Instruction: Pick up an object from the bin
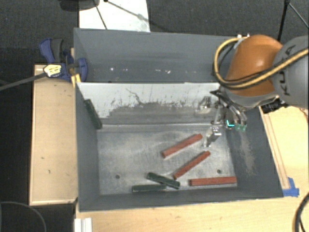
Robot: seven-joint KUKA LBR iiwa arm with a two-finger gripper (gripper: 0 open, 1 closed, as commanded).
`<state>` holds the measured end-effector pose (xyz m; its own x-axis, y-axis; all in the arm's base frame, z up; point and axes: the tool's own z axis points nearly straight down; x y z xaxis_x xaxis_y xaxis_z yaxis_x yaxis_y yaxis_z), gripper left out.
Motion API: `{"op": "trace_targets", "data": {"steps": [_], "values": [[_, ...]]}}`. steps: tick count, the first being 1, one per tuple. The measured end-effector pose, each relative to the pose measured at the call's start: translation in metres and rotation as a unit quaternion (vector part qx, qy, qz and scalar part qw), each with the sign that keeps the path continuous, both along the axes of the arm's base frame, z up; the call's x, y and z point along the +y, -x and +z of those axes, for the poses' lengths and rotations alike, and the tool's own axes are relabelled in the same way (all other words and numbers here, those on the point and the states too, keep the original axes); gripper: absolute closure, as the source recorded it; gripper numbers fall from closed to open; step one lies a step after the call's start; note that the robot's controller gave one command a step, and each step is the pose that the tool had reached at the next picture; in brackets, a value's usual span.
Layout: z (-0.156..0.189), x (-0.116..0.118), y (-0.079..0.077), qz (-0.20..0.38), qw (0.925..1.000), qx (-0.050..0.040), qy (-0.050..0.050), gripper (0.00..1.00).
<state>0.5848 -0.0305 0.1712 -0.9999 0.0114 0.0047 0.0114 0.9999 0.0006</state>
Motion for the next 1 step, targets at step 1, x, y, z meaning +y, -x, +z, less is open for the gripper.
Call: {"op": "trace_targets", "data": {"steps": [1], "values": [[0.0044, 0.0000, -0.0018, 0.000, 1.0000, -0.0040, 0.000, 0.00]]}}
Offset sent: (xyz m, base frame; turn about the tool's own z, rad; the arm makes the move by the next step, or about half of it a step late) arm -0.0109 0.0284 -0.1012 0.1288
